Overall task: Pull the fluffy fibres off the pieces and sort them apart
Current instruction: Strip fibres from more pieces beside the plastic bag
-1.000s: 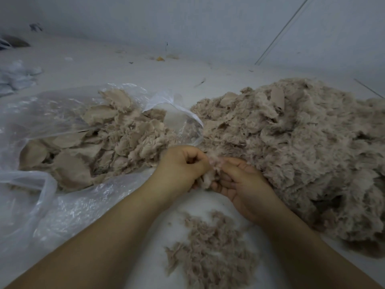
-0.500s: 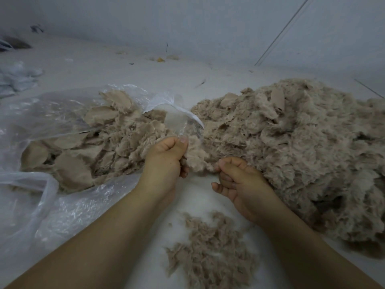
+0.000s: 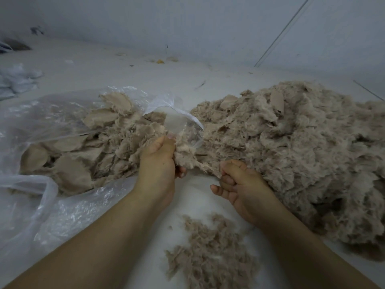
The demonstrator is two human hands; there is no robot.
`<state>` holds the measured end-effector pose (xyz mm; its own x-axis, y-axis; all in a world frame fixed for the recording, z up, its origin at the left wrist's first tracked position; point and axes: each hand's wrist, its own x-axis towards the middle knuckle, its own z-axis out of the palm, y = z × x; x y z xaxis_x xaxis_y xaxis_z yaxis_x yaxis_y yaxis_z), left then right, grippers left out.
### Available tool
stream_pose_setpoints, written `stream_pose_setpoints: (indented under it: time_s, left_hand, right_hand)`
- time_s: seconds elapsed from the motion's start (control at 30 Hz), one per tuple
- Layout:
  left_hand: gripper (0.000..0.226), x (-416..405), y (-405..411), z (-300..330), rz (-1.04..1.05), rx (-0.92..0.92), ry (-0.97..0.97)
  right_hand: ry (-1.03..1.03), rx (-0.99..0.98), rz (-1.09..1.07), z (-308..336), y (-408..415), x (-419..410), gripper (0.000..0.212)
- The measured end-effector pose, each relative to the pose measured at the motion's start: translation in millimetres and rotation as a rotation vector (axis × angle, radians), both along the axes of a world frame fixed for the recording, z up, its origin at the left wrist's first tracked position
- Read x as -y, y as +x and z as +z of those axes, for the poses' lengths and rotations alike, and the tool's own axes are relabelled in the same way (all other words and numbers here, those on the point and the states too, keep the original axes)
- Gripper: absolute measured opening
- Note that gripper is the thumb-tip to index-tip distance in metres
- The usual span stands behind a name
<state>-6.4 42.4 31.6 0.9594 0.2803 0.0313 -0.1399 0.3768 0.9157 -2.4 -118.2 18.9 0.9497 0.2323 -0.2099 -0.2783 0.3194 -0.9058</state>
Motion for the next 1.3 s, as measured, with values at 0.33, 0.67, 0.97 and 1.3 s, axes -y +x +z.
stream_pose_setpoints:
  time_s: [0.33,0.67,0.97,1.3]
  left_hand:
    - [0.017,0.4,-4.0,-3.6,-0.304,-0.049,0.187]
    - [0.048,1.8,-3.0,-4.7,-0.279,0.001,0.202]
    - [0.044,2.6,-5.6,0.5,-0.279,0.003,0.187]
    - [0.029,2.3,-8.3,-0.3,-0.383,-0.157,0.239]
  right_hand:
    - [-0.002,0.08,0.059,1.1,-3.6,0.6,0.015]
    - [-0.006,0.066,0.078,-1.9,-1.7,1.6,0.01]
    - [-0.073,0.167,0.132,-3.0,-2.6,2.0,0.024]
    - [-0.037,0.148,0.104,-4.1,-2.2,2.5,0.017]
